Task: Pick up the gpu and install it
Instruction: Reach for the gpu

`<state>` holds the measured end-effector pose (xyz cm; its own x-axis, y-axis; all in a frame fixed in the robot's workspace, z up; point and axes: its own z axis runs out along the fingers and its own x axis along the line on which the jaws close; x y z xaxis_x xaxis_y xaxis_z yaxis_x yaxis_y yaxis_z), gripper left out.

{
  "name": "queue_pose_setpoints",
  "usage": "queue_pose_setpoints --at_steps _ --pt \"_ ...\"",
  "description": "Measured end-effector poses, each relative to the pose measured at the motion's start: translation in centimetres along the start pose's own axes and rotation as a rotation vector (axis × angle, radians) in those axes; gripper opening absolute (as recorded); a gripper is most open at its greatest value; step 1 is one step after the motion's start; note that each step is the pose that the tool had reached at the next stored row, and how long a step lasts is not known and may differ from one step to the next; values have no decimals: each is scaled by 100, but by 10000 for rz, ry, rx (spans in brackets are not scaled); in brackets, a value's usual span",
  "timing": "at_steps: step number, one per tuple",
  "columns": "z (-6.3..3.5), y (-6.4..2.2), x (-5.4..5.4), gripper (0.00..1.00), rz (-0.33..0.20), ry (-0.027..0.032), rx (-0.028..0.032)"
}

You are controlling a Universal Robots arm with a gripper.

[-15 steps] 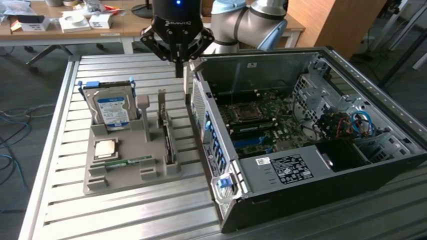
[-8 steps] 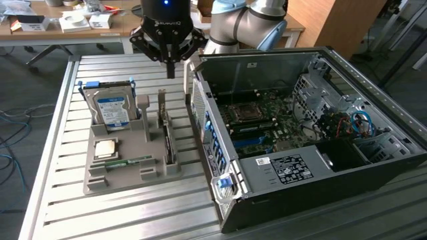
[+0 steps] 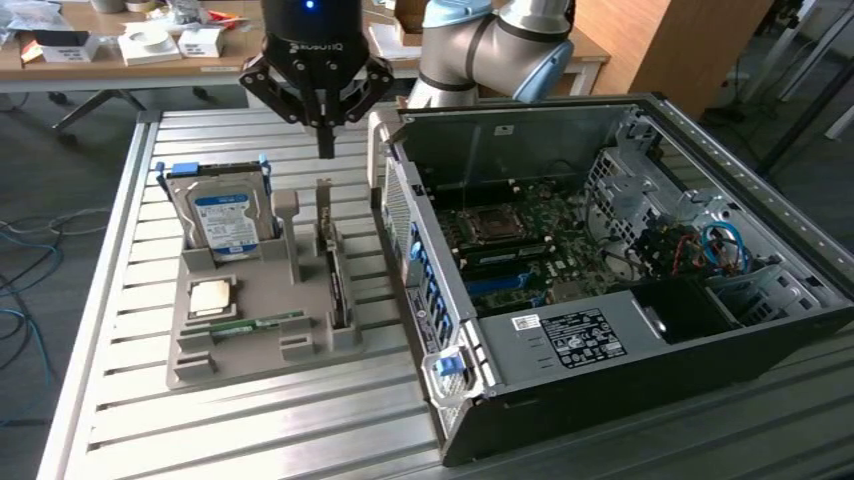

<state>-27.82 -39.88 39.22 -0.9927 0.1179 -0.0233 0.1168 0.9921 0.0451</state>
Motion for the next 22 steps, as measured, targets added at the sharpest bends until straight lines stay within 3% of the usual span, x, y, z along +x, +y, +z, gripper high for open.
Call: queue_pose_setpoints --at_steps 10,22 --pt "-2 -21 12 11 9 0 1" --pt "-11 -242 -14 11 9 0 0"
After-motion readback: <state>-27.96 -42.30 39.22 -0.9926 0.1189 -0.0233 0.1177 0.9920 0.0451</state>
